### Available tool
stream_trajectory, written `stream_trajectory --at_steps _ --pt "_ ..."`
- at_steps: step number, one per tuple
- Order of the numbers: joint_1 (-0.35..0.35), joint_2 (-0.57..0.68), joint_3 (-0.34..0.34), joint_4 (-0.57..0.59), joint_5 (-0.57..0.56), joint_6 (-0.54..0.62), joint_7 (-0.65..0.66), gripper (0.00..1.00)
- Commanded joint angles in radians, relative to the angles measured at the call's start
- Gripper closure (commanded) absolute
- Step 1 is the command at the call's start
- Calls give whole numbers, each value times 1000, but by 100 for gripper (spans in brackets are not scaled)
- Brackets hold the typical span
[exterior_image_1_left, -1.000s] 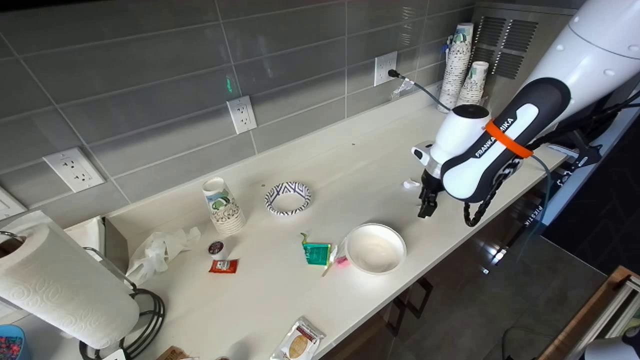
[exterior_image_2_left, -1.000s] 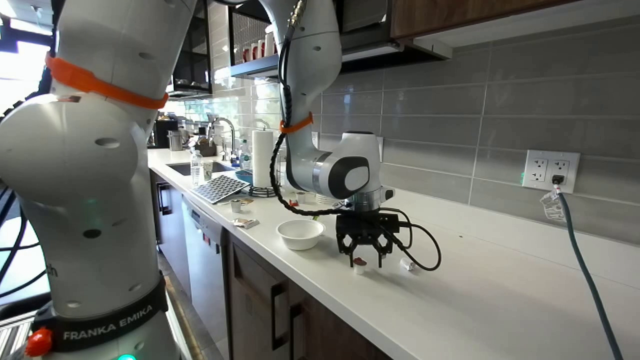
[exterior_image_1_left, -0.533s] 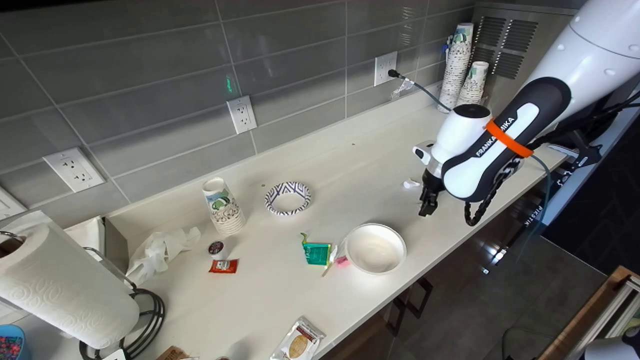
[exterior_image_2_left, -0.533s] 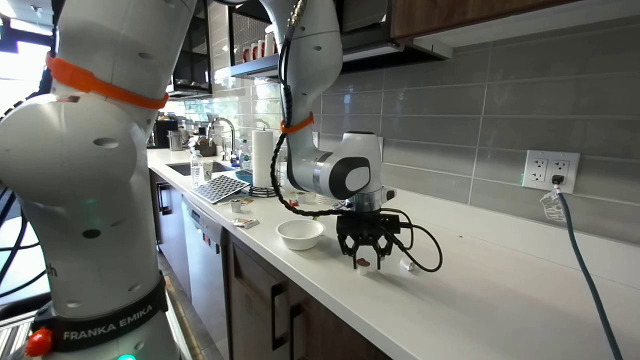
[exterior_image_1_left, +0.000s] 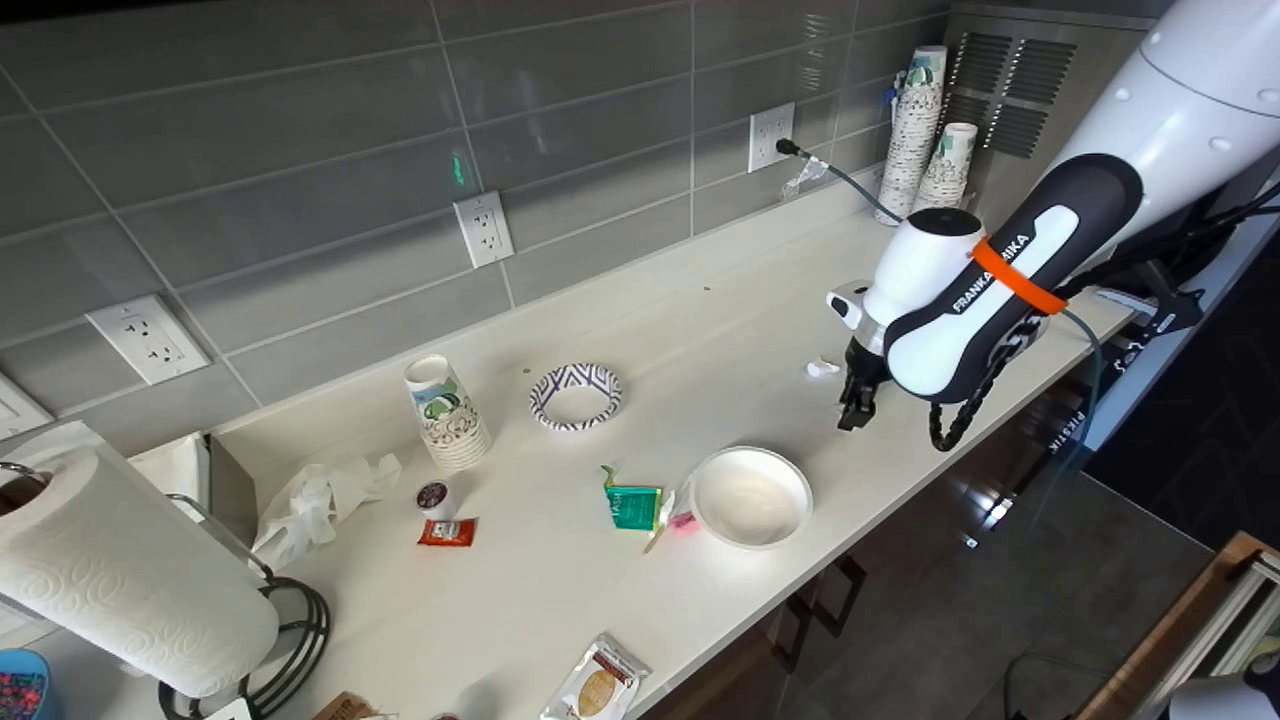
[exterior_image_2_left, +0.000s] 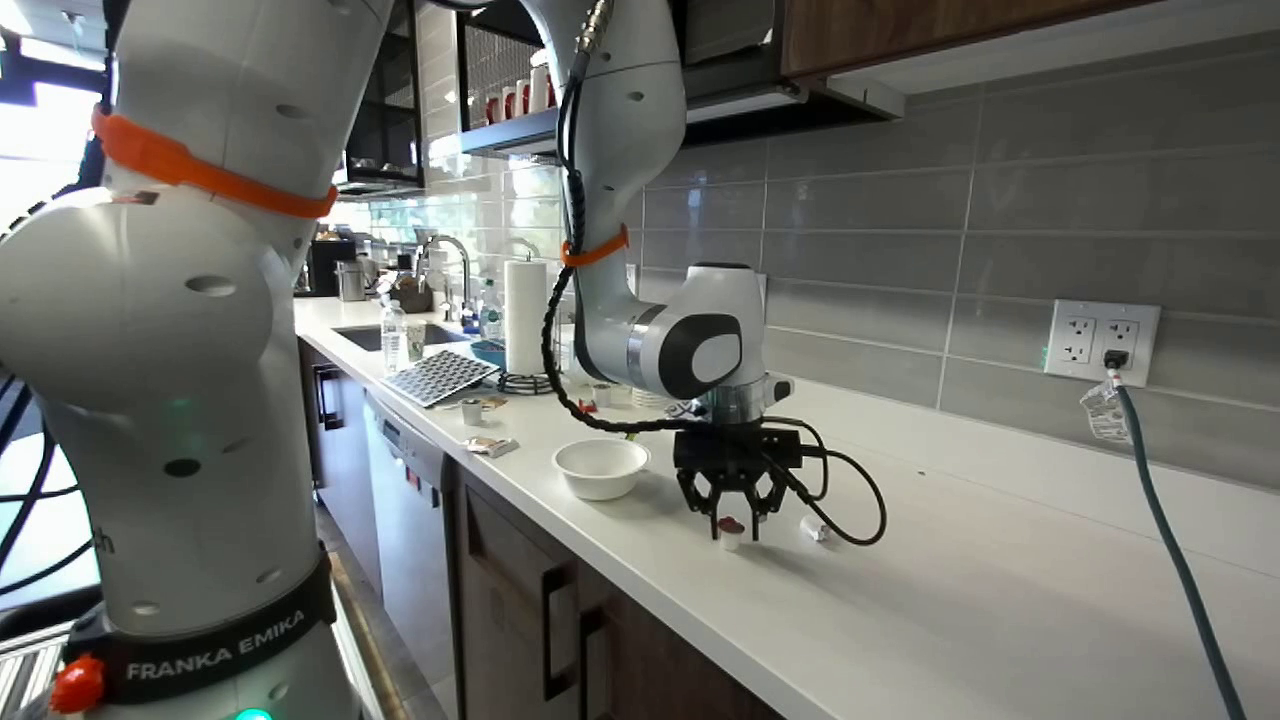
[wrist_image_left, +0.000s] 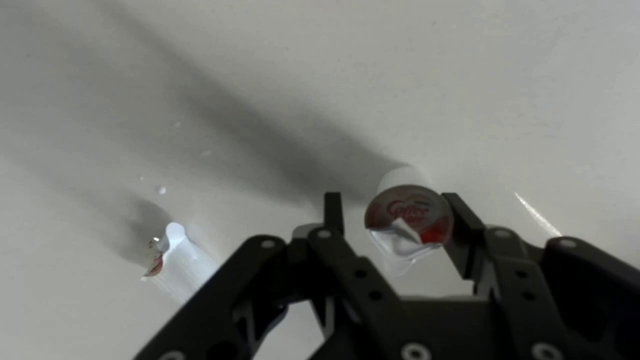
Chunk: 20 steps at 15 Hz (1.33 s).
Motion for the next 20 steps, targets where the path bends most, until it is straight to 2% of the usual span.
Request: stream_trajectory --at_steps 1,20 --pt "-14 0 11 -6 -32 2 30 48" --pt "-15 -4 18 -6 -30 -1 30 52"
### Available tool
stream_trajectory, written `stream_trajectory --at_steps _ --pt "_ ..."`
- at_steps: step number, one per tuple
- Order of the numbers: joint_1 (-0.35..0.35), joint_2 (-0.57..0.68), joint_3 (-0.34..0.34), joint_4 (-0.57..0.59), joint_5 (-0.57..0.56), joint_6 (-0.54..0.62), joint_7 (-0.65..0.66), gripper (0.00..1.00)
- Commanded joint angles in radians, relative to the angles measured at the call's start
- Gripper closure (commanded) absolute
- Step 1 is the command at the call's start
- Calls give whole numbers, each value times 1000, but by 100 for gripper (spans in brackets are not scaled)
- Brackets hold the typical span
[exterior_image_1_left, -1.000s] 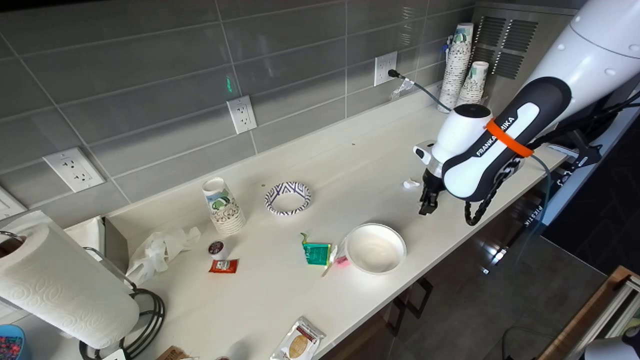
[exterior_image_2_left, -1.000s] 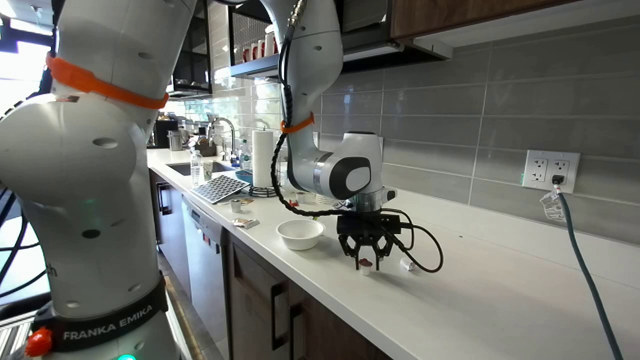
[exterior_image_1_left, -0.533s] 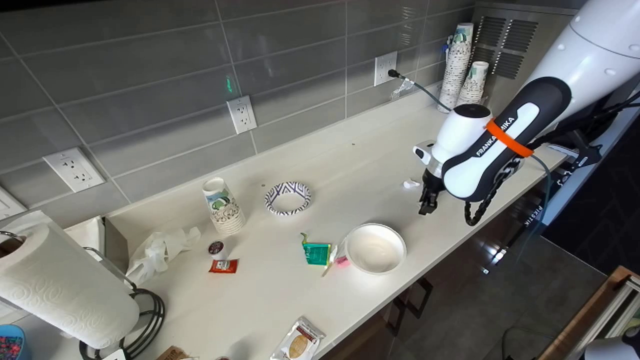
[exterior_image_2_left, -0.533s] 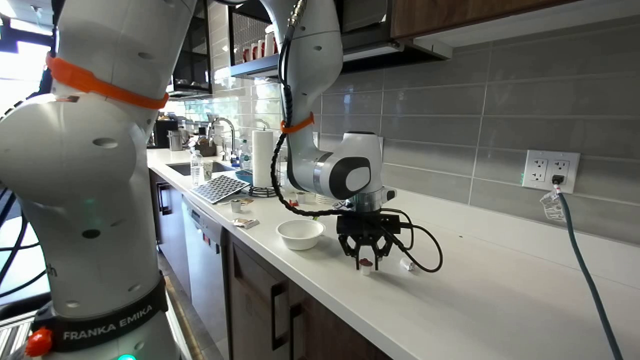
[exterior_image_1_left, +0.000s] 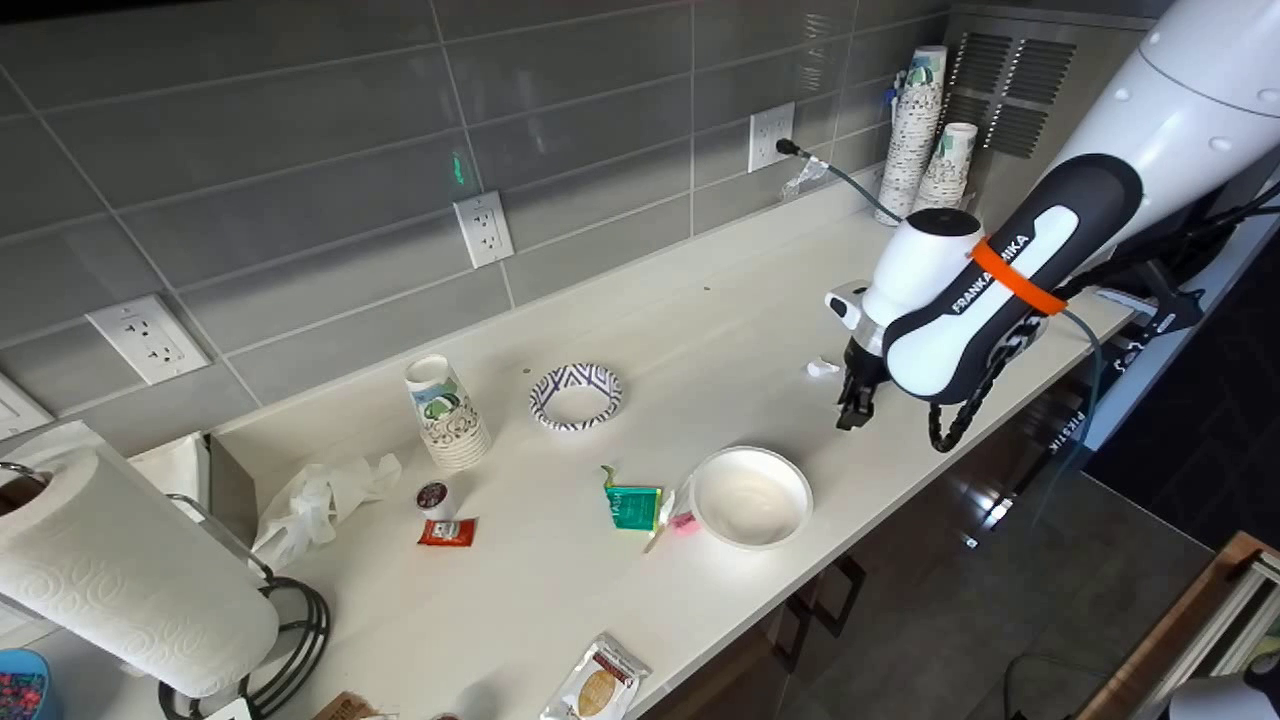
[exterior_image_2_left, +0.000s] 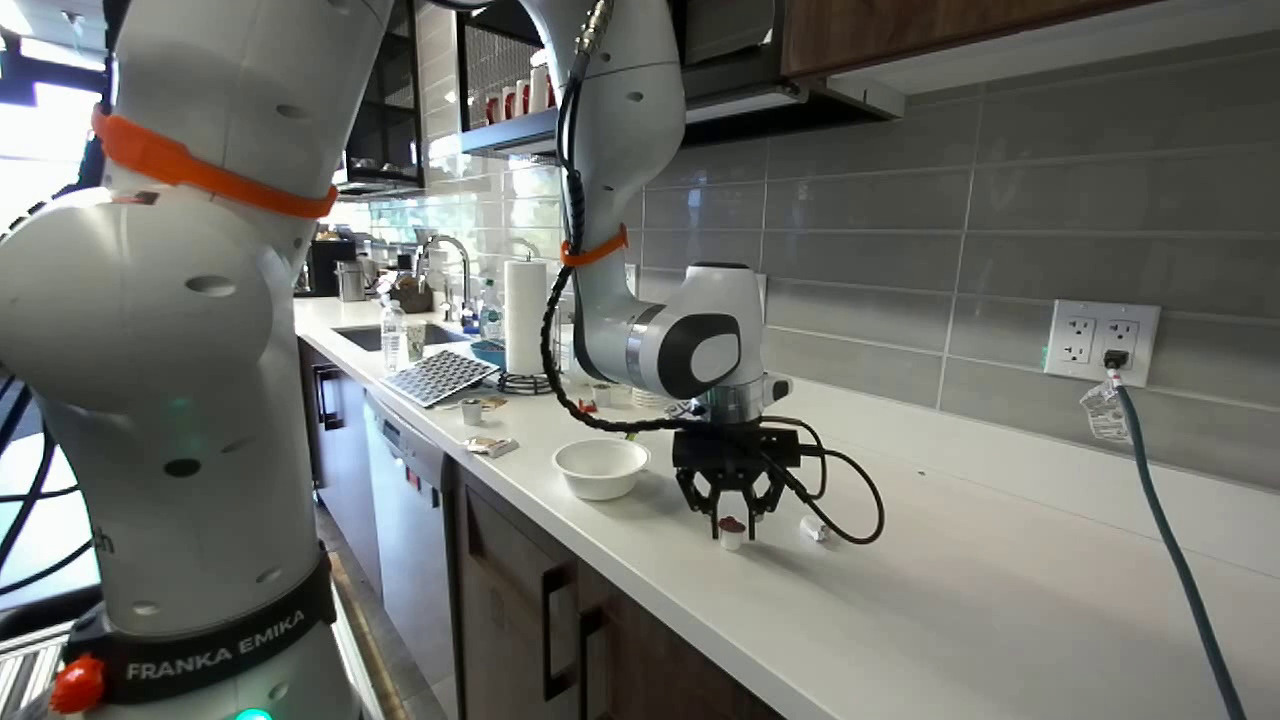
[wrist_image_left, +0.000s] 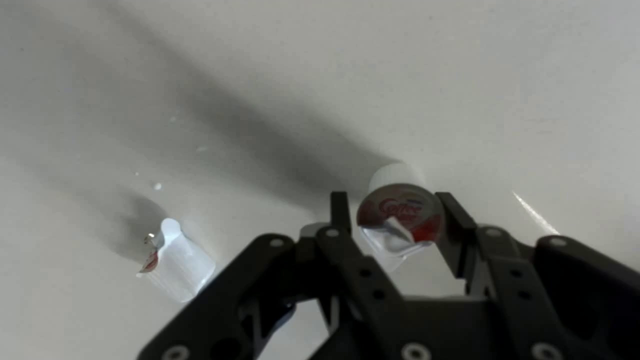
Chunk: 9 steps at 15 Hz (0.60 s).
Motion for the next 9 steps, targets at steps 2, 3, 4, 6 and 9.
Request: stream_trajectory --at_steps 2,3,4,6,9 --pt "-15 -5 14 -6 -30 -1 29 53" --pt "-14 -5 11 -6 -32 -1 30 53" --pt "-12 -6 10 -6 -33 -1 31 28" --pt "-10 -9 5 -6 -36 -4 34 24" --pt "-10 -13 2 -7 -36 -5 35 10"
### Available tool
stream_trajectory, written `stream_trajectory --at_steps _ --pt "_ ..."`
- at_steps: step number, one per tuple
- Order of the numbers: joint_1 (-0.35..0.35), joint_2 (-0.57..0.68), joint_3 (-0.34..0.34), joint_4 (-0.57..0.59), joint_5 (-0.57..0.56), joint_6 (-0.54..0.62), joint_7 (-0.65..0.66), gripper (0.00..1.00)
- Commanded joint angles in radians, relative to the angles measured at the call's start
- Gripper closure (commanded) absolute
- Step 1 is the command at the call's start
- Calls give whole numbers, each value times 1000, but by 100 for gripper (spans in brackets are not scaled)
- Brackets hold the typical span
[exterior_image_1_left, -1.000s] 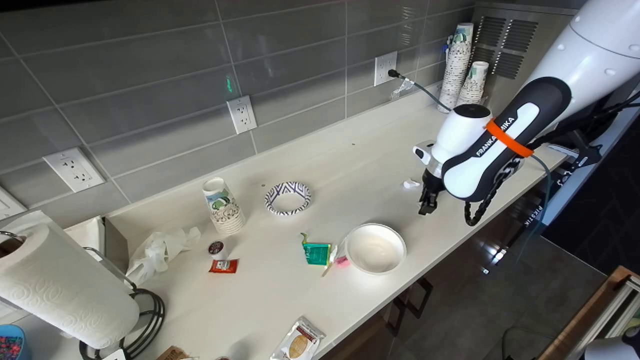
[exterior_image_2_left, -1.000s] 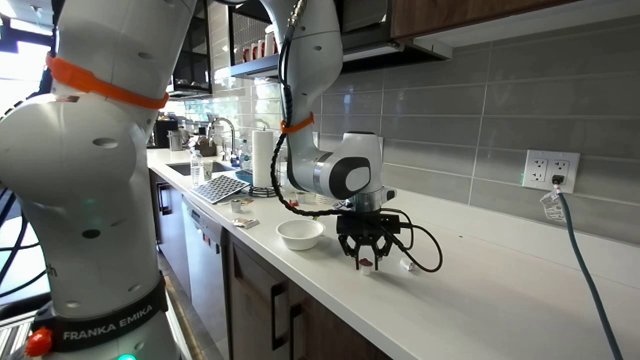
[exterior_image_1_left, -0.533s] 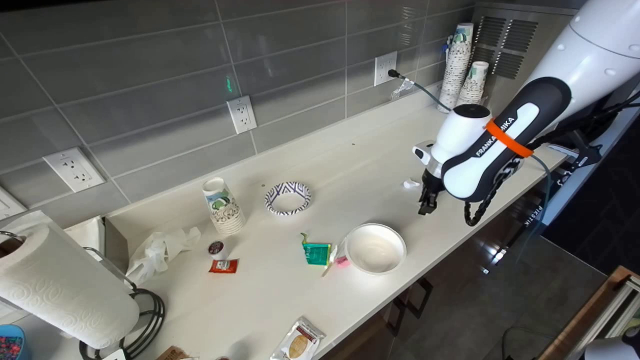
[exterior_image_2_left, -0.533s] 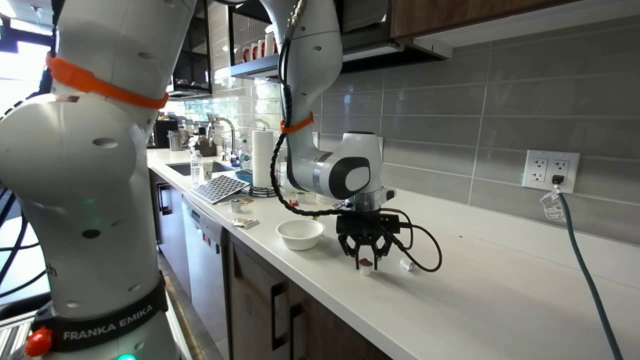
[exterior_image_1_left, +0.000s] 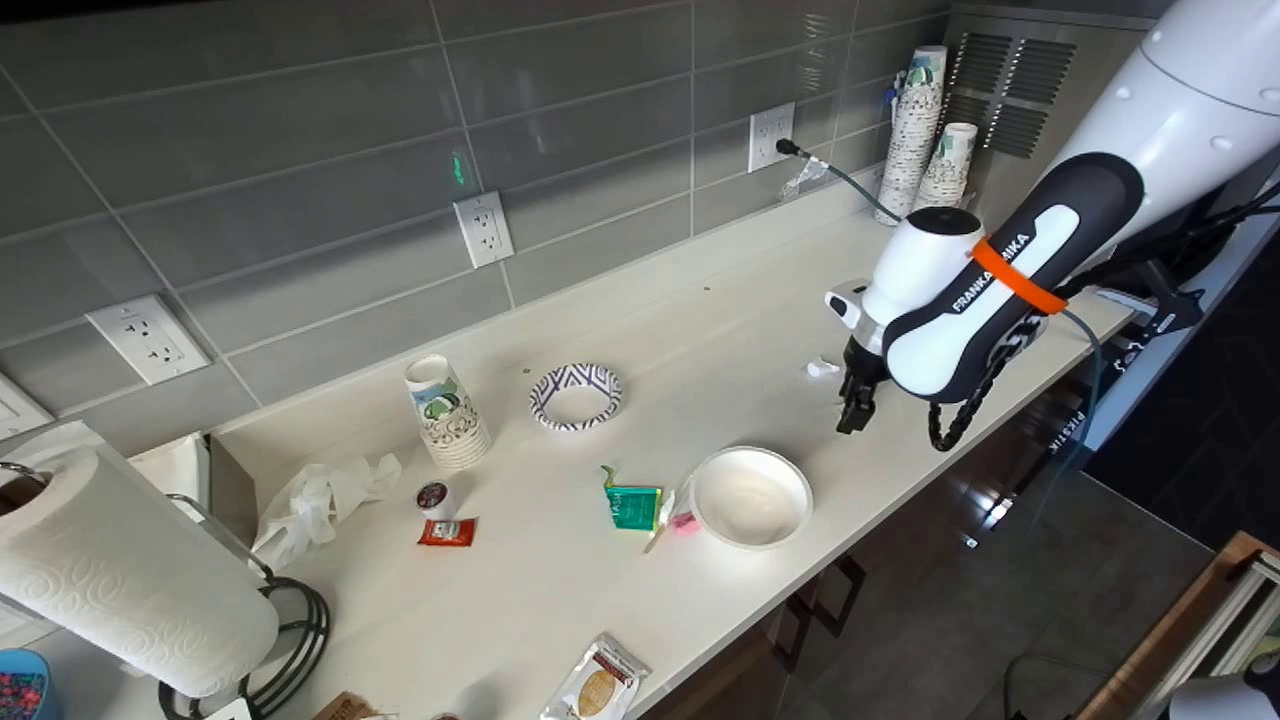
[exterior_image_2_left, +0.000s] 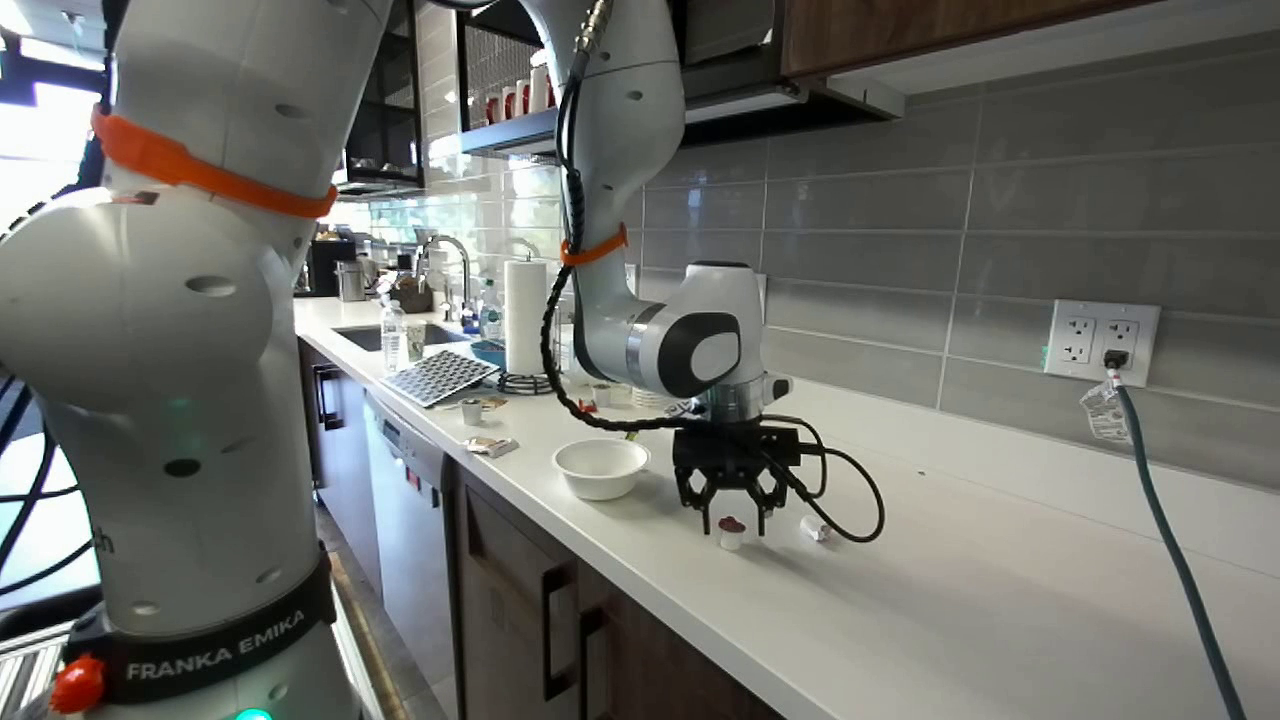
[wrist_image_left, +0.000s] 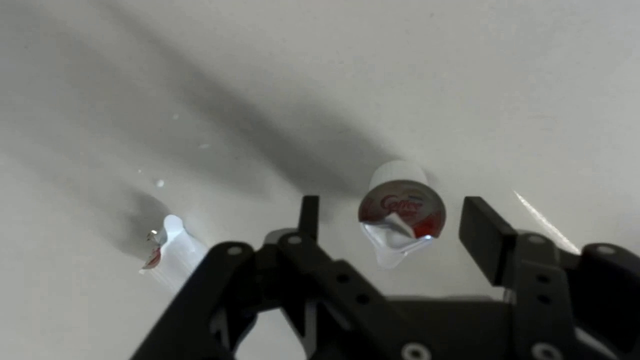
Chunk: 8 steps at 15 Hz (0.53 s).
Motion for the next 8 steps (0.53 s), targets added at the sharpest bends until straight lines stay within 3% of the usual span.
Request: stream_trajectory --at_steps 1,4,5,7,8 --pt "-9 -10 0 -7 -37 -5 34 14" --pt "-10 -10 -5 -8 -39 -8 34 25" --pt "-11 -10 -6 -8 -39 -9 34 35" --pt "-13 -12 -9 -9 -40 -9 34 32" --pt "-14 -12 -10 -10 -40 -8 34 37"
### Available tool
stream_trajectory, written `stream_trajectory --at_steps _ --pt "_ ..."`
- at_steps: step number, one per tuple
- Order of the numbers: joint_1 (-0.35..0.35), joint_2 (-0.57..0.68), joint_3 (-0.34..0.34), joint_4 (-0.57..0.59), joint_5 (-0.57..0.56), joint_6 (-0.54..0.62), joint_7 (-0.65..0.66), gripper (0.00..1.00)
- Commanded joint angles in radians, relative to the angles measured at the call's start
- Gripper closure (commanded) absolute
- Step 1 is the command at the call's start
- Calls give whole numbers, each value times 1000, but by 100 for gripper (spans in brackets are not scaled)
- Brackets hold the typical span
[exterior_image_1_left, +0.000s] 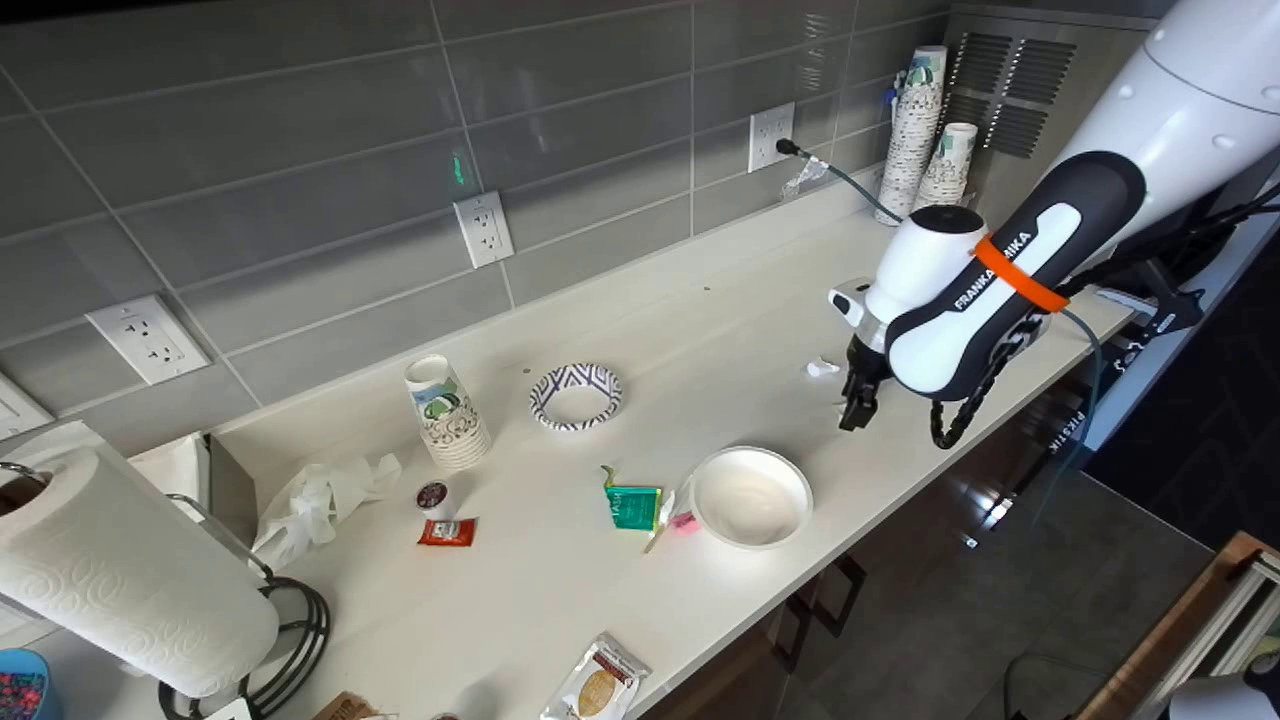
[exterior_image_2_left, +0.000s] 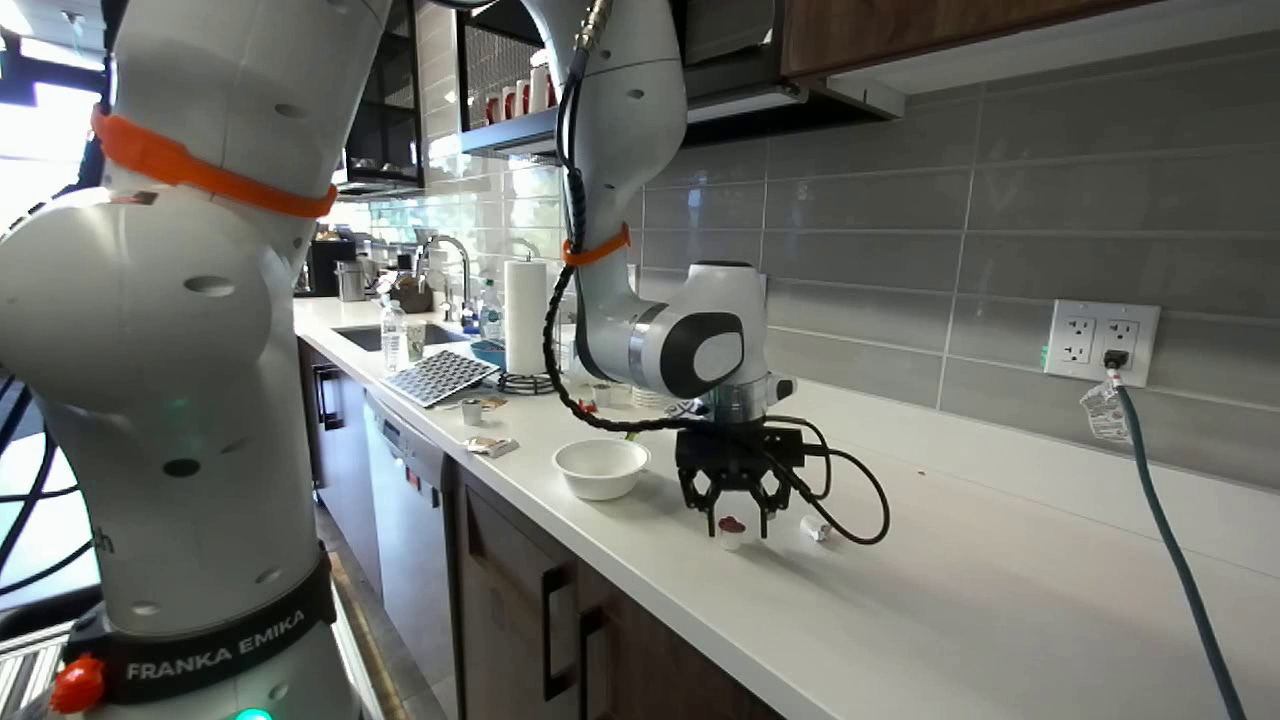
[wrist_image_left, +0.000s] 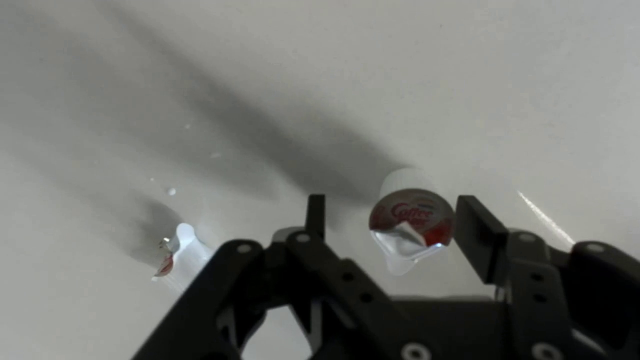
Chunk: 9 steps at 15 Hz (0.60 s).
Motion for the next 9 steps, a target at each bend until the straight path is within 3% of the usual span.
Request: stream_trajectory --at_steps 1,5,6,9 --pt "-10 -11 -3 -9 -39 -8 34 35" --pt "-17 -9 -1 -9 -37 -7 32 44" --pt "-19 -9 0 -9 -36 -7 32 50" --pt "-22 -8 2 -8 -35 -7 31 50"
